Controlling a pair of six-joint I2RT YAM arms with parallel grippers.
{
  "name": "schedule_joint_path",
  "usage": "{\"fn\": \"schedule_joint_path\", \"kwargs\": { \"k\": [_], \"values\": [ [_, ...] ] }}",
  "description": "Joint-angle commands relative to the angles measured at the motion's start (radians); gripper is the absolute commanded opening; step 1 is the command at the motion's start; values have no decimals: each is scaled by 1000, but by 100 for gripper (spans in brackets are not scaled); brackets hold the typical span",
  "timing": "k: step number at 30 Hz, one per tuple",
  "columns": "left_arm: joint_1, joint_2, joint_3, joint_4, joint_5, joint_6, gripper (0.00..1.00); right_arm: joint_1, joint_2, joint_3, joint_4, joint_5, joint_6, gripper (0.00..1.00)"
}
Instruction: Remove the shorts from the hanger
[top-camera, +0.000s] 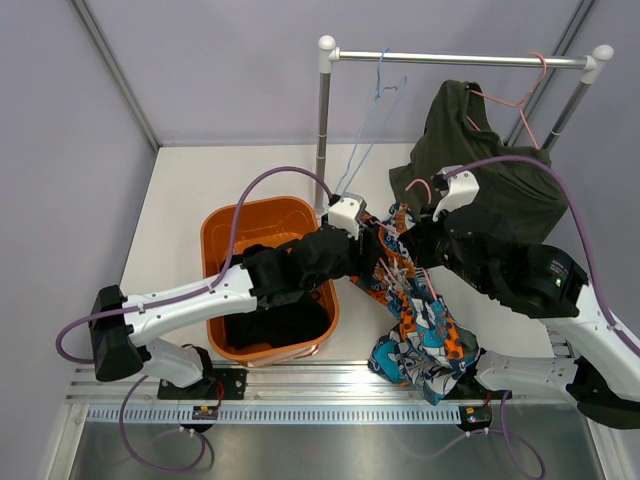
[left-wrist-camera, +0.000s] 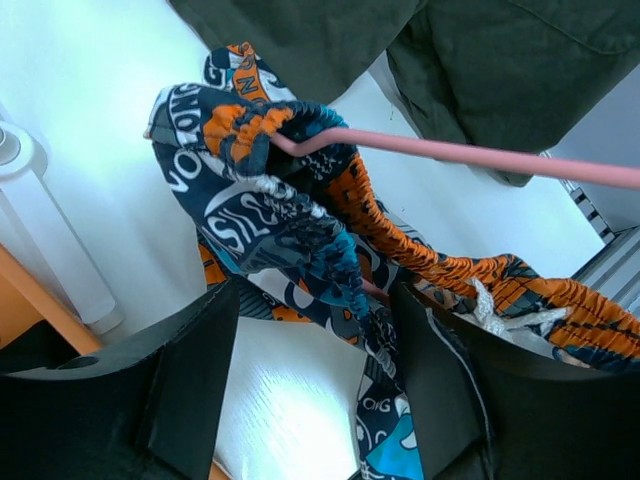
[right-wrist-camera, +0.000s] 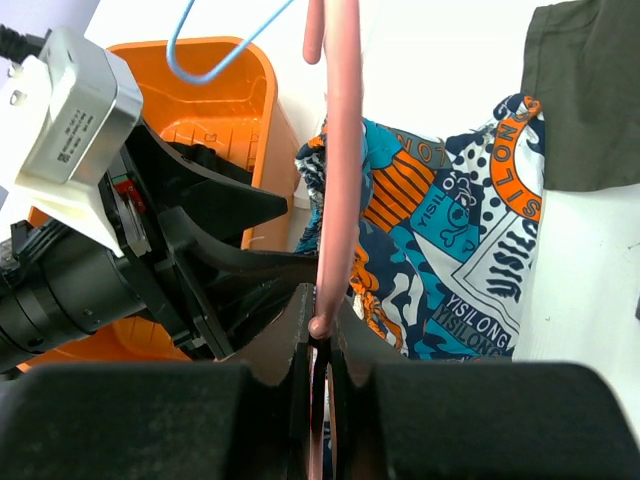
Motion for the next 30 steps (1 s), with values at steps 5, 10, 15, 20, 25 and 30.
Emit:
{"fn": "schedule_joint_path", "kwargs": {
  "k": [5, 10, 15, 20, 25, 30],
  "values": [
    [-4, 56, 98, 55, -67, 22, 54, 11, -12, 44, 19, 31, -5, 0],
    [10, 120, 195, 2, -101, 57, 17, 13, -31, 61, 12, 26, -6, 0],
    [47, 143, 233, -33, -123, 55, 0, 14, -47, 83, -19, 28, -8, 0],
    [111, 163, 267, -68, -166, 60, 0, 13, -66, 80, -24, 9, -9, 0],
    [185, 188, 290, -73, -156, 62, 0, 13, -78, 89, -30, 9, -12, 0],
    [213, 232, 302, -70, -85, 69, 0, 13, -90, 98, -28, 21, -22, 0]
  ]
}}
